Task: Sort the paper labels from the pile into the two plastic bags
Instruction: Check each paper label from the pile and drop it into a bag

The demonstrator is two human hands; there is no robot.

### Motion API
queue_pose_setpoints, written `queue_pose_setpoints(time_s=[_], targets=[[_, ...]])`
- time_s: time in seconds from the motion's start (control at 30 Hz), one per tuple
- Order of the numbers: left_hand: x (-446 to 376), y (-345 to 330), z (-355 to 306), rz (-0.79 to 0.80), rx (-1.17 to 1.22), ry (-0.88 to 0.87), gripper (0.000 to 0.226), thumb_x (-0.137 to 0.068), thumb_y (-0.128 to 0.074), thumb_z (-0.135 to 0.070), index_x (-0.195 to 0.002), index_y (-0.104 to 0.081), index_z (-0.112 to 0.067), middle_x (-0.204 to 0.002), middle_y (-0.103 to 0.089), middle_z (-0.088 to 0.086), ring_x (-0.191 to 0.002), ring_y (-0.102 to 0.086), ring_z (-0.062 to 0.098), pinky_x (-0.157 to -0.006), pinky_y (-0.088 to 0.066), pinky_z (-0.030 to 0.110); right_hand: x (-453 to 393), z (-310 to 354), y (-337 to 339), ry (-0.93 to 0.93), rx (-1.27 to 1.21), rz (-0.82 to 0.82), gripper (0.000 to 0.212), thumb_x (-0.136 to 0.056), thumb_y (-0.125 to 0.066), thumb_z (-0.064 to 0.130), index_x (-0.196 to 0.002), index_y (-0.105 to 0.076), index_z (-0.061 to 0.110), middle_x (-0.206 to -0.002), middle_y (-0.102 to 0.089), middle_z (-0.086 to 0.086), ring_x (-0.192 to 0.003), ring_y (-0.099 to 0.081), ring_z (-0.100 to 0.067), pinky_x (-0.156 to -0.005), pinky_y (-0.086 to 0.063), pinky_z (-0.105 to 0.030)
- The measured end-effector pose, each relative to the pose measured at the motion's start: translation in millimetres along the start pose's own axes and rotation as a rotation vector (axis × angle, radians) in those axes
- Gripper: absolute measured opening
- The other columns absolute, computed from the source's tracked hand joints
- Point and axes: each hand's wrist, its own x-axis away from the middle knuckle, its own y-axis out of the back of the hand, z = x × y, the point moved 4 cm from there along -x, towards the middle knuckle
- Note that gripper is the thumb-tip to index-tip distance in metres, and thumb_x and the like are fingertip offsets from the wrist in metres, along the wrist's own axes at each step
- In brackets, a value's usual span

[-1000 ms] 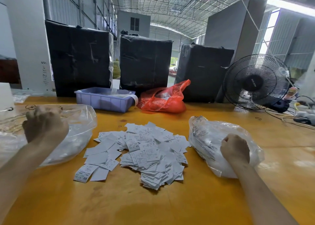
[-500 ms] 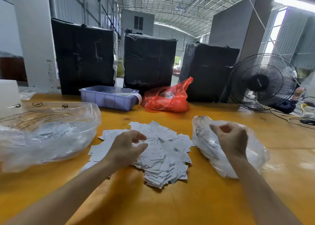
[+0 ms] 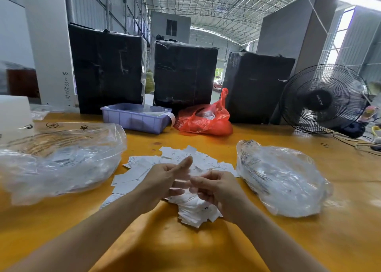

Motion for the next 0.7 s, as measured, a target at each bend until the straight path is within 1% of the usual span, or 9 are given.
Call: queue_pose_setpoints(time_s=[0.13, 0.27, 0.33, 0.4, 0.47, 0.5, 0.57, 0.63, 0.7], targets=[[-1.9, 7.4, 3.2, -0.027, -0.013, -0.022, 0.044, -0.057, -0.081, -0.019, -0.095, -0.067, 0.0, -0.075, -0.071, 0.01, -0.066, -0.068, 0.016, -0.059, -0.055, 0.021, 1.5, 2.6, 1.0, 0.0, 0.002, -0.002, 0.016, -0.057, -0.082, 0.014, -0.058, -0.066, 0.013, -0.07, -0.069, -0.018, -0.065, -0.066, -0.022, -0.056, -0.051, -0.021], [-2.9, 9.8, 3.5, -0.026, -0.007, -0.045, 0.025, -0.069, -0.076, 0.004, -0.091, -0.067, -0.001, -0.065, -0.067, 0.004, -0.061, -0.066, 0.012, -0.057, -0.053, 0.019, -4.2, -2.4, 7.3, -0.083, -0.111, -0.066, 0.027, -0.07, -0.074, -0.006, -0.088, -0.059, 0.006, -0.065, -0.065, -0.008, -0.056, -0.063, -0.015, -0.056, -0.049, -0.024], [-3.0, 10.1, 2.1, -0.029, -0.018, -0.06, 0.021, -0.072, -0.073, 0.007, -0.09, -0.067, -0.003, -0.064, -0.066, 0.002, -0.057, -0.065, 0.009, -0.055, -0.052, 0.017, -5.4, -1.6, 9.0, -0.121, -0.121, -0.05, 0.025, -0.072, -0.072, -0.007, -0.092, -0.064, 0.006, -0.065, -0.063, -0.006, -0.056, -0.057, -0.013, -0.058, -0.048, -0.025], [-3.3, 10.6, 1.1, -0.034, -0.026, -0.071, 0.019, -0.075, -0.071, 0.008, -0.089, -0.067, -0.004, -0.066, -0.065, 0.003, -0.056, -0.064, 0.007, -0.053, -0.05, 0.016, -5.6, 0.0, 10.0, -0.134, -0.1, -0.011, 0.014, -0.073, -0.073, -0.003, -0.08, -0.072, 0.009, -0.063, -0.061, -0.004, -0.059, -0.052, -0.013, -0.06, -0.049, -0.024], [-4.4, 11.2, 0.6, -0.038, -0.001, -0.08, 0.015, -0.077, -0.069, 0.008, -0.087, -0.068, -0.004, -0.068, -0.064, 0.004, -0.055, -0.062, 0.007, -0.053, -0.05, 0.015, -5.3, 2.1, 10.7, -0.127, -0.094, 0.004, 0.008, -0.071, -0.075, 0.004, -0.069, -0.072, 0.011, -0.064, -0.062, -0.003, -0.062, -0.057, -0.014, -0.061, -0.051, -0.024], [-5.0, 11.7, 0.6, -0.04, 0.016, -0.082, 0.013, -0.078, -0.069, 0.006, -0.085, -0.068, -0.004, -0.067, -0.064, 0.004, -0.055, -0.061, 0.008, -0.053, -0.05, 0.016, -5.5, 2.8, 10.9, -0.122, -0.11, 0.008, 0.006, -0.071, -0.075, 0.006, -0.07, -0.07, 0.01, -0.069, -0.065, -0.004, -0.066, -0.063, -0.016, -0.062, -0.052, -0.025], [-5.6, 12.7, 0.4, -0.038, 0.044, -0.084, 0.006, -0.079, -0.069, 0.002, -0.082, -0.069, -0.003, -0.063, -0.063, 0.003, -0.053, -0.059, 0.008, -0.052, -0.049, 0.016, -5.7, 3.5, 10.5, -0.113, -0.149, 0.02, 0.01, -0.073, -0.074, 0.006, -0.078, -0.065, 0.007, -0.078, -0.07, -0.009, -0.075, -0.071, -0.022, -0.064, -0.054, -0.025], [-6.1, 13.5, -0.3, -0.04, 0.051, -0.096, 0.002, -0.078, -0.07, -0.004, -0.079, -0.069, -0.003, -0.061, -0.063, 0.003, -0.052, -0.058, 0.008, -0.052, -0.049, 0.017, -4.8, 4.6, 9.3, -0.105, -0.172, 0.03, 0.021, -0.064, -0.076, 0.005, -0.081, -0.063, 0.006, -0.073, -0.07, -0.01, -0.069, -0.07, -0.021, -0.061, -0.052, -0.024], [-6.8, 14.7, -0.6, -0.059, 0.051, -0.111, 0.009, -0.075, -0.071, -0.011, -0.079, -0.069, -0.003, -0.061, -0.065, 0.003, -0.052, -0.058, 0.008, -0.051, -0.048, 0.017, -4.0, 5.1, 8.6, -0.103, -0.161, 0.048, 0.029, -0.056, -0.077, 0.008, -0.083, -0.065, 0.004, -0.066, -0.067, -0.007, -0.06, -0.065, -0.016, -0.058, -0.051, -0.022]])
